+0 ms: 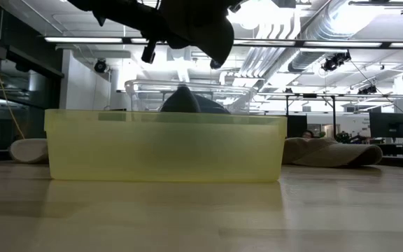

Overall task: Pick & Place hat
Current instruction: Put the gray cap into the transparent bin

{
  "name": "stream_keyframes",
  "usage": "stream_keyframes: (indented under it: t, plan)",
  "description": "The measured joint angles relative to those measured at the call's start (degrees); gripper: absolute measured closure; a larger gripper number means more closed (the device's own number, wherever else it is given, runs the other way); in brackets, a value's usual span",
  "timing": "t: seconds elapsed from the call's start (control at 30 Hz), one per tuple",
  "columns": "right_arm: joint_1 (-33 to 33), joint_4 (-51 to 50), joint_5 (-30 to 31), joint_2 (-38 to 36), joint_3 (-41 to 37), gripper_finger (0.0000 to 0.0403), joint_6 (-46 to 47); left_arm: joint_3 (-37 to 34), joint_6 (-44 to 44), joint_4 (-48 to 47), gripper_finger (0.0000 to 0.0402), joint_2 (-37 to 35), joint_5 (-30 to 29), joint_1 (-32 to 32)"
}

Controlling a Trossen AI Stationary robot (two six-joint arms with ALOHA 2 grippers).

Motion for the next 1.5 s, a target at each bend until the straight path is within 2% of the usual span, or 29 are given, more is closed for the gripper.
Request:
stream_keyframes:
  t: [0.13, 0.23, 0.57, 0.77, 0.93, 1.2, 1.37, 1.5]
  plan:
    - [-0.03, -0.92, -1.49, 0.0, 0.09, 0.0378, 1.61, 0.0, 2.94, 0.0, 0.0395, 0.0, 0.01, -0.02]
    - [0.0, -2.55, -1.88, 0.0, 0.09, 0.0378, 2.74, 0.0, 6.14, 0.1, 0.0369, 0.02, 0.51, -0.04]
    - [-0.37, -6.48, -1.52, 0.0, 0.07, 0.0378, 5.53, 0.0, 12.9, 4.54, 0.0204, -0.05, 3.02, -0.04]
    - [-1.25, -9.32, -1.51, -0.83, 0.07, 0.0378, 7.61, -0.02, 18.68, 3.17, 0.0145, -3.41, 3.44, 0.75]
    - [-2.09, -12.41, -3.89, -2.34, 0.19, 0.0378, 10.23, -0.02, 22.59, -1.86, 0.0136, -7.39, 3.79, 2.87]
    - [-5.07, -23.67, -19.61, -2.43, 5.6, 0.0378, 9.96, 0.06, 30.57, -8.57, 0.0135, -16.11, 6.5, 4.13]
    - [-8.55, -26.06, -23.13, -2.36, 10.15, 0.0378, 9.15, 0.07, 31.94, -13.08, 0.0135, -20.79, 6.25, 4.11]
    - [-10.82, -27.24, -29.08, -0.34, 15.14, 0.0378, 9.01, 0.07, 32.33, -16.29, 0.0135, -22.82, 6.58, 4.11]
